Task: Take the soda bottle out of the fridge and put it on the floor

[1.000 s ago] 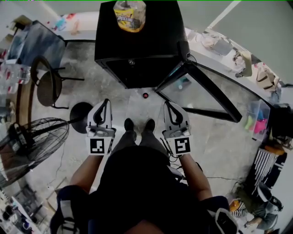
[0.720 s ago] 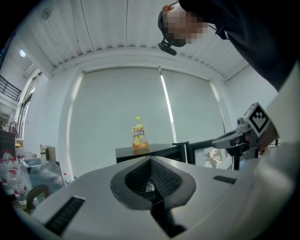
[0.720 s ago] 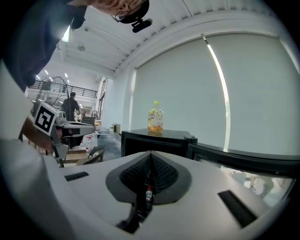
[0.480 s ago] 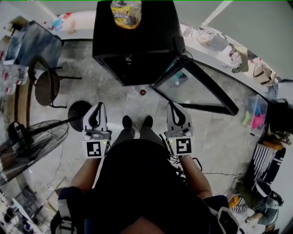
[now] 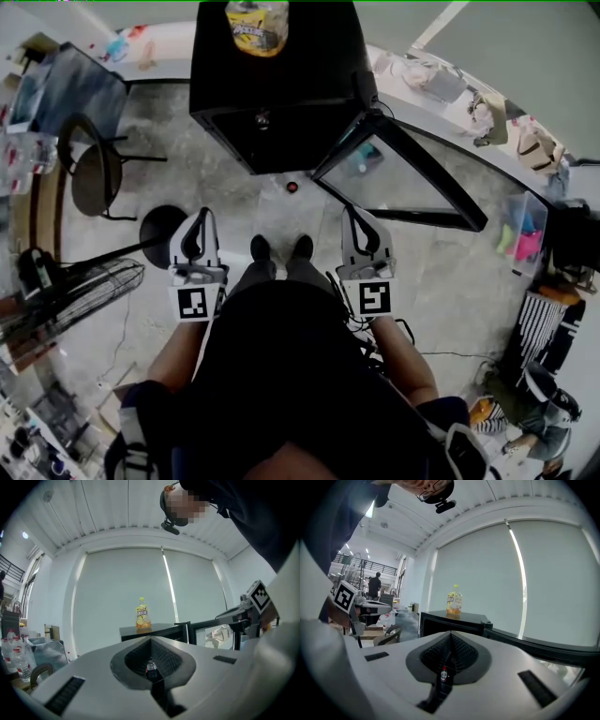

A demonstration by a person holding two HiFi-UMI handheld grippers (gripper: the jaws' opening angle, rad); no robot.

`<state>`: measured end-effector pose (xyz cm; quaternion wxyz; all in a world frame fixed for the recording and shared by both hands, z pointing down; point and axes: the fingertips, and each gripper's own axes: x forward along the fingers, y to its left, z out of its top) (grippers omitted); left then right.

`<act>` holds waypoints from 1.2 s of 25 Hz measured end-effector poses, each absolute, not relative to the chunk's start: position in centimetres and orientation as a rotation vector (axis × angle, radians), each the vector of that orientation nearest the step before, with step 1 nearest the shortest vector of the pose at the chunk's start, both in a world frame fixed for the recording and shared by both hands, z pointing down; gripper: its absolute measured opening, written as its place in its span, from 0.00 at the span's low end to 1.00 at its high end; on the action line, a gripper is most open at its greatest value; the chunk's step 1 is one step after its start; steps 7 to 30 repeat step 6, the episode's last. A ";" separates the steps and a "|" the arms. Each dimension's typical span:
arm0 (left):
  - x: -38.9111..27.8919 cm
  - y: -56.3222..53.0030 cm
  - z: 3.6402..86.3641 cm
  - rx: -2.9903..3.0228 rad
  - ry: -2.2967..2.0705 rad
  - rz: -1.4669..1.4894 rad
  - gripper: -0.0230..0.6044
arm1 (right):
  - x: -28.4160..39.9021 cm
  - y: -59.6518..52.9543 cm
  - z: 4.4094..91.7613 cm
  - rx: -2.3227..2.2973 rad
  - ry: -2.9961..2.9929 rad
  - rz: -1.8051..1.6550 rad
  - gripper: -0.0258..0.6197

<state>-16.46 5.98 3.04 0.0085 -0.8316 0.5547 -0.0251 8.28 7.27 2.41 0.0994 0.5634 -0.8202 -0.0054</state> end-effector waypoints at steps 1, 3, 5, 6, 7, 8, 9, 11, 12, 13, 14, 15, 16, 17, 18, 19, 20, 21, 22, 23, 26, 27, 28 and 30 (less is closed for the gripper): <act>-16.5 6.0 3.0 -2.599 1.734 -0.075 0.07 | 8.2 7.2 2.3 1.666 -2.429 -0.028 0.07; -16.5 6.1 3.0 -2.599 1.735 -0.075 0.07 | 8.1 7.3 2.0 1.668 -2.433 -0.041 0.07; -16.5 6.2 3.0 -2.599 1.733 -0.076 0.07 | 8.2 7.6 1.9 1.673 -2.429 -0.035 0.07; -16.5 6.2 2.9 -2.598 1.732 -0.076 0.07 | 8.3 7.7 1.9 1.675 -2.425 -0.030 0.07; -16.5 6.2 2.9 -2.598 1.732 -0.076 0.07 | 8.3 7.7 1.9 1.675 -2.425 -0.030 0.07; -16.5 6.2 2.9 -2.598 1.732 -0.076 0.07 | 8.3 7.7 1.9 1.675 -2.425 -0.030 0.07; -16.5 6.2 2.9 -2.598 1.732 -0.076 0.07 | 8.3 7.7 1.9 1.675 -2.425 -0.030 0.07; -16.5 6.2 2.9 -2.598 1.732 -0.076 0.07 | 8.3 7.7 1.9 1.675 -2.425 -0.030 0.07; -16.5 6.2 2.9 -2.598 1.732 -0.076 0.07 | 8.3 7.7 1.9 1.675 -2.425 -0.030 0.07; -16.5 6.2 2.9 -2.598 1.732 -0.076 0.07 | 8.3 7.7 1.9 1.675 -2.425 -0.030 0.07; -16.5 6.2 2.9 -2.598 1.732 -0.076 0.07 | 8.3 7.7 1.9 1.675 -2.425 -0.030 0.07; -16.5 6.2 2.9 -2.598 1.732 -0.076 0.07 | 8.3 7.7 1.9 1.675 -2.425 -0.030 0.07; -16.5 6.2 2.9 -2.598 1.732 -0.076 0.07 | 8.3 7.7 1.9 1.675 -2.425 -0.030 0.07; -16.5 6.2 2.9 -2.598 1.732 -0.076 0.07 | 8.3 7.7 1.9 1.675 -2.425 -0.030 0.07; -16.5 6.2 2.9 -2.598 1.732 -0.076 0.07 | 8.3 7.7 1.9 1.675 -2.425 -0.030 0.07; -16.5 6.2 2.9 -2.598 1.732 -0.076 0.07 | 8.3 7.7 1.9 1.675 -2.425 -0.030 0.07; -16.5 6.2 2.9 -2.598 1.732 -0.076 0.07 | 8.3 7.7 1.9 1.675 -2.425 -0.030 0.07; -16.5 6.2 2.9 -2.598 1.732 -0.076 0.07 | 8.3 7.7 1.9 1.675 -2.425 -0.030 0.07; -16.5 6.2 2.9 -2.598 1.732 -0.076 0.07 | 8.3 7.7 1.9 1.675 -2.425 -0.030 0.07; -16.5 6.2 2.9 -2.598 1.732 -0.076 0.07 | 8.3 7.7 1.9 1.675 -2.425 -0.030 0.07; -16.5 6.2 2.9 -2.598 1.732 -0.076 0.07 | 8.3 7.7 1.9 1.675 -2.425 -0.030 0.07; -16.5 6.2 2.9 -2.598 1.732 -0.076 0.07 | 8.3 7.7 1.9 1.675 -2.425 -0.030 0.07; -16.5 6.2 2.9 -2.598 1.732 -0.076 0.07 | 8.3 7.7 1.9 1.675 -2.425 -0.030 0.07; -16.5 6.2 2.9 -2.598 1.732 -0.076 0.07 | 8.3 7.7 1.9 1.675 -2.425 -0.030 0.07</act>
